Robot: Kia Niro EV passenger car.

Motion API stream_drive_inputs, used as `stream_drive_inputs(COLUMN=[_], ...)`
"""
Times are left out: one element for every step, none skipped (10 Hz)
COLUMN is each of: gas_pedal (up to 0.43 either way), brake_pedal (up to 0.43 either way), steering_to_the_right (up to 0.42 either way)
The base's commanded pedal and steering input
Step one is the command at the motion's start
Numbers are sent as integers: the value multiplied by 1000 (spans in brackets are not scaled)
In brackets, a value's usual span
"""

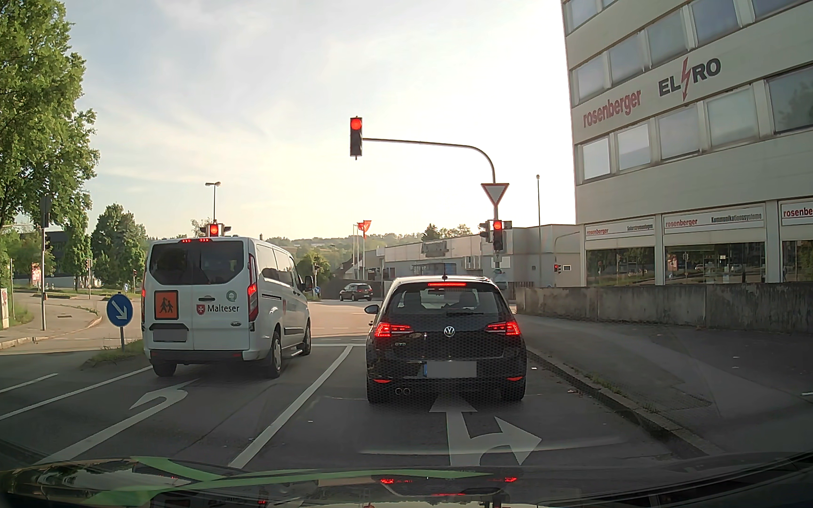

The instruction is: Follow the waypoints while adhering to traffic rules and regulations

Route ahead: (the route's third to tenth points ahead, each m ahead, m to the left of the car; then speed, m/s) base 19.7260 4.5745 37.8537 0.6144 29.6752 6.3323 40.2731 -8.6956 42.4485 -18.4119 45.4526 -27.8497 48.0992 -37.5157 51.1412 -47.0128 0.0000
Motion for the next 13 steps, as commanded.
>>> stream_drive_inputs(gas_pedal=[0,0,0,0,0,0,0,0,0,0,0,0,0], brake_pedal=[543,543,543,543,543,543,543,549,543,543,543,543,543], steering_to_the_right=[-21,-21,-21,-21,-21,-21,-21,-21,-21,-21,-21,-21,-21])
